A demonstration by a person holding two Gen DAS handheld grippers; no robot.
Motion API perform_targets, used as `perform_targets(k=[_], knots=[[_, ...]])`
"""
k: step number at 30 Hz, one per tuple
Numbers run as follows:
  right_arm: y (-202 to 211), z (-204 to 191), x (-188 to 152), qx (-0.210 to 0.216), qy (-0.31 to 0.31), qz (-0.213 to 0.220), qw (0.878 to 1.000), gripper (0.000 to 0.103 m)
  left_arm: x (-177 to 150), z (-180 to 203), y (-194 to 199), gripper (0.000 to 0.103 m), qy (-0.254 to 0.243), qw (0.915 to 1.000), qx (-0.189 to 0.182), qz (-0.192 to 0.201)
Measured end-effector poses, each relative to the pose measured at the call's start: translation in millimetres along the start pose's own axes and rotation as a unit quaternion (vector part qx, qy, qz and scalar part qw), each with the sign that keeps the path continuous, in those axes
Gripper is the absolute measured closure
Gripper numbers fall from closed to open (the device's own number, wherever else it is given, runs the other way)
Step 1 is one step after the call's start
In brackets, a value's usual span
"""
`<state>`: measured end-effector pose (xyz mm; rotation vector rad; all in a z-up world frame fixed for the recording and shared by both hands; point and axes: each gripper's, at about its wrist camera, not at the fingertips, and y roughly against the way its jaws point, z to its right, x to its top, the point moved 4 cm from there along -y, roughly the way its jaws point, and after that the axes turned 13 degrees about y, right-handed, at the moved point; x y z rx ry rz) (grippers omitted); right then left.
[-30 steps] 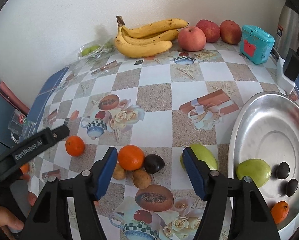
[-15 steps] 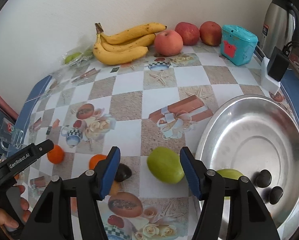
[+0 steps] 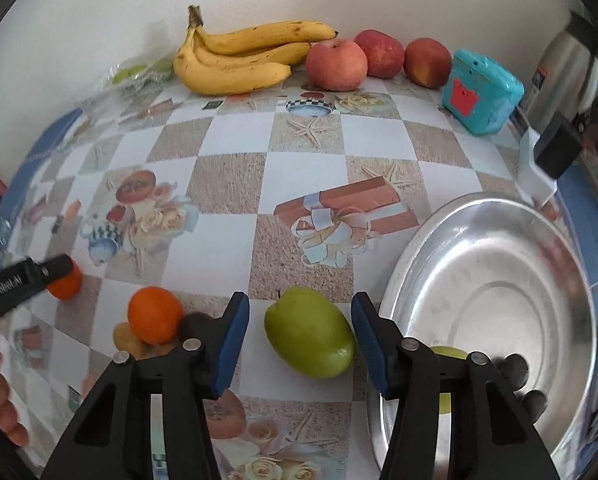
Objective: Organize fruits
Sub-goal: 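Close the left tool on the lone orange while the right tool approaches the green pear, then close the right tool on the green pear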
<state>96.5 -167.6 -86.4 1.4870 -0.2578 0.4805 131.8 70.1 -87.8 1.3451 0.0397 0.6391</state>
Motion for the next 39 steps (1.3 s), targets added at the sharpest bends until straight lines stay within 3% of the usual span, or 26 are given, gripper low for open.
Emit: perform_targets(k=[8, 15, 19, 27, 39], knots=[[-3, -8, -2, -0.047, 0.054, -0.008, 0.997, 0.056, 0, -1, 2, 0.062, 0.002, 1.0000, -0.003, -0.002], [-3, -7, -3, -0.047, 0.052, -0.007, 0.998, 0.058, -1, -6, 4, 0.062, 0.018, 0.9998, 0.005, -0.012], [-2, -5, -3, -0.025, 0.032, -0.005, 0.999, 0.058, -2, -6, 8, 0.063, 0.024, 0.9995, 0.004, -0.018], [10, 6, 0, 0.068, -0.052, 0.017, 0.996, 0.059, 3, 0, 25, 0.063, 0.037, 0.9992, -0.011, -0.013], [37, 17, 9, 0.078, -0.058, 0.052, 0.994, 0.068, -4, 15, 35, 0.063, 0.022, 0.9997, -0.010, -0.008]])
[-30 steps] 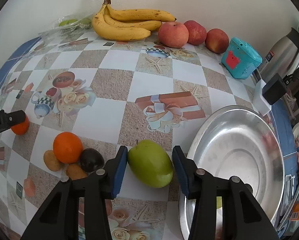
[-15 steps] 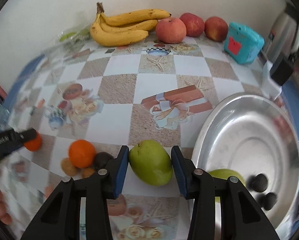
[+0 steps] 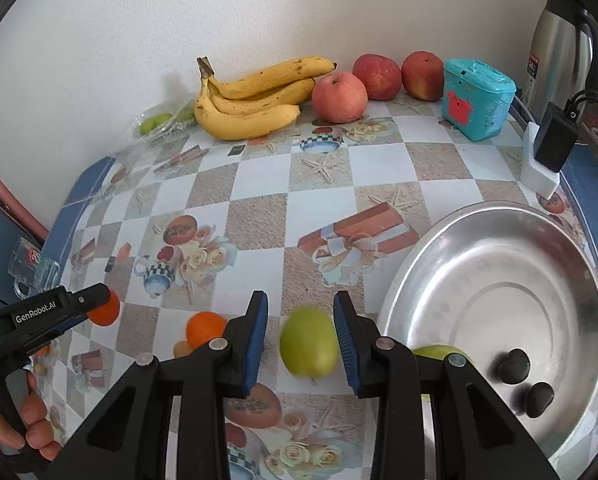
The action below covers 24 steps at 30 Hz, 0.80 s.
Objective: Organize fruits
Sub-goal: 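Close the right tool on the green pear, then carry the green pear with the right tool while the left tool carries the orange to the bowl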
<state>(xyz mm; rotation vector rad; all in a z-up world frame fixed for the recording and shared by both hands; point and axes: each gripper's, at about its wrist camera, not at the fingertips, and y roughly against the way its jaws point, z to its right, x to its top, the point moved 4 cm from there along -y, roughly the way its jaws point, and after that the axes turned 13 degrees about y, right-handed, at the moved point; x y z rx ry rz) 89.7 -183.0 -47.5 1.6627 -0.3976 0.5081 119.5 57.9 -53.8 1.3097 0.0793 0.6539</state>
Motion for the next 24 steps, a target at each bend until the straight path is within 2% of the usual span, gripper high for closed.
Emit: perform_targets(k=[4, 7, 8, 13, 16, 20, 24], knots=[[-6, 3, -4, -0.002, 0.001, -0.014, 1.000, 0.068, -5, 1, -5, 0.062, -0.001, 0.9999, 0.007, -0.010], [-17, 3, -12, 0.003, 0.001, -0.041, 0.999, 0.067, -6, 1, -7, 0.062, 0.000, 0.9999, 0.009, -0.015], [-19, 3, -14, 0.008, -0.001, -0.043, 0.999, 0.063, -6, 1, -7, 0.062, -0.001, 0.9998, 0.010, -0.015], [-19, 3, -15, 0.006, -0.001, -0.041, 0.999, 0.057, -6, -1, -9, 0.062, 0.004, 0.9997, 0.010, -0.021], [-21, 5, -16, 0.021, -0.018, -0.042, 0.999, 0.057, -7, -1, -9, 0.062, 0.007, 0.9997, 0.011, -0.022], [-36, 1, -24, 0.073, -0.044, -0.072, 0.994, 0.052, -7, -1, -10, 0.062, 0.005, 0.9996, 0.011, -0.023], [-43, -6, -29, 0.058, -0.026, -0.084, 0.994, 0.055, -8, -2, -13, 0.062, 0.006, 0.9996, 0.013, -0.026]])
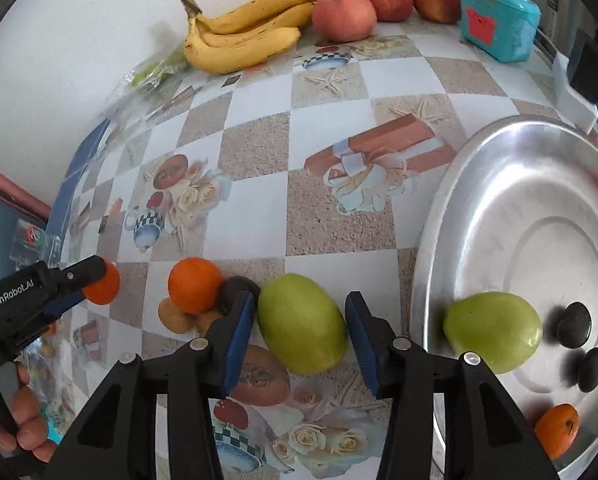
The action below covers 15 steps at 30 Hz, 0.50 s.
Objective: Organize fruits
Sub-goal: 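Carry the green pear with the right tool while the left tool carries the orange to the bowl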
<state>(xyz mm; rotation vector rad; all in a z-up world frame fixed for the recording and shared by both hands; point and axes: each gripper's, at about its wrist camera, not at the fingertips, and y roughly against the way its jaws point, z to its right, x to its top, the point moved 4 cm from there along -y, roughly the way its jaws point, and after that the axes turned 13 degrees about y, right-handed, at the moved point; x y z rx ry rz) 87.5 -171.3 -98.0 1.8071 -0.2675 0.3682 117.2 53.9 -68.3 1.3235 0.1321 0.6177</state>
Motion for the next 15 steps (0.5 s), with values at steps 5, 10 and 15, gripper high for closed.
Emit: perform_targets(k=[5, 10, 15], knots=[[1, 5, -2, 0.008, -0.013, 0.002, 1.000, 0.057, -1, 0, -1, 0.063, 0.000, 1.0000, 0.000, -0.001], [4, 6, -1, 0.022, -0.025, 0.012, 0.999, 0.058, -1, 3, 1, 0.062, 0.000, 1.0000, -0.003, 0.002], [24, 7, 7, 0.016, -0.021, 0.043, 0.999, 0.058, -2, 11, 10, 0.062, -0.003, 0.9999, -0.011, 0.011]])
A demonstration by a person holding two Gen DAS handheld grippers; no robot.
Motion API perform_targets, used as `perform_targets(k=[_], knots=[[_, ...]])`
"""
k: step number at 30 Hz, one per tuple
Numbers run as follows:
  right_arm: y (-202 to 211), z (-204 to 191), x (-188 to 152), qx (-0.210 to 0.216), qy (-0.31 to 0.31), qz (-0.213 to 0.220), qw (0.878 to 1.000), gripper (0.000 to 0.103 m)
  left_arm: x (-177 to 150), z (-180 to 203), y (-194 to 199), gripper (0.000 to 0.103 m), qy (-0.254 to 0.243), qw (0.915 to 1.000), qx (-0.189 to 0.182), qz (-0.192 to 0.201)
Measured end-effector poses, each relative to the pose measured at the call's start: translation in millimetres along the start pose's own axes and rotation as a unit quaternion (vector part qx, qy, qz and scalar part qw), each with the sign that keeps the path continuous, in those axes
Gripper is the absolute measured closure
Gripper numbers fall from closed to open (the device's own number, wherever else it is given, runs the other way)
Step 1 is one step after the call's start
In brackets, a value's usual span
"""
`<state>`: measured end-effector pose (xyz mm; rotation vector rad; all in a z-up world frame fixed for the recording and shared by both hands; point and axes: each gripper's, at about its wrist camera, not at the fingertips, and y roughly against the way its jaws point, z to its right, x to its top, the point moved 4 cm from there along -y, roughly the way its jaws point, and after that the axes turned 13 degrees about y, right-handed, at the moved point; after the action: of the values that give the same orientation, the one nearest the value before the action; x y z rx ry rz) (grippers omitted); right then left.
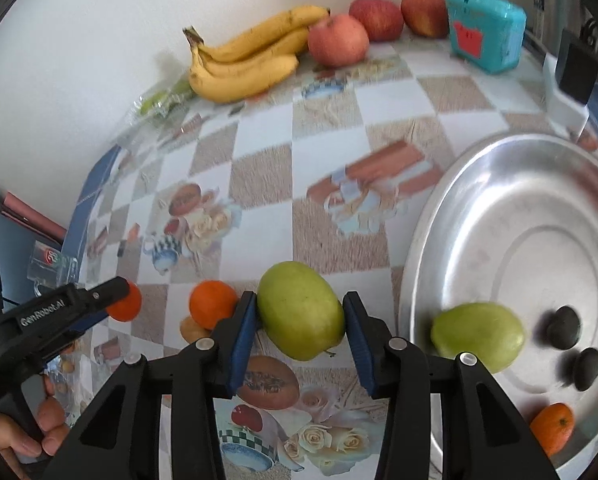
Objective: Organize fruits
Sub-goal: 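Carry the green pear with the right tool while the left tool carries the orange to the bowl, then lower the pear and orange into the steel bowl and open both tools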
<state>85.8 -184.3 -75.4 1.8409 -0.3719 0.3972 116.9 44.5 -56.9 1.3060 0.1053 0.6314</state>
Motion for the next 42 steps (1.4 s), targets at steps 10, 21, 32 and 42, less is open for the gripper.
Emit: perform_targets(k=[10, 21, 32, 42], knots=[[29, 17, 6, -0.033, 0.003, 0.020, 0.999, 0.058, -15, 29, 10, 0.063, -0.017, 0.9997, -0.018, 0.004], [56, 97, -16, -0.109, -0.063, 0.019, 0.992, 0.058, -65, 91, 8, 0.062, -0.092, 0.9952, -0.031, -0.011], [83, 167, -32, -0.160, -0.111, 0.006, 0.981, 0.058, -146, 166, 11, 0.062, -0.233, 0.9718, -0.034, -0.022], [86, 189, -46, -0.165, -0.130, -0.011, 0.978, 0.057, -187, 192, 8, 0.062, -0.298, 0.9535, -0.029, -0.031]])
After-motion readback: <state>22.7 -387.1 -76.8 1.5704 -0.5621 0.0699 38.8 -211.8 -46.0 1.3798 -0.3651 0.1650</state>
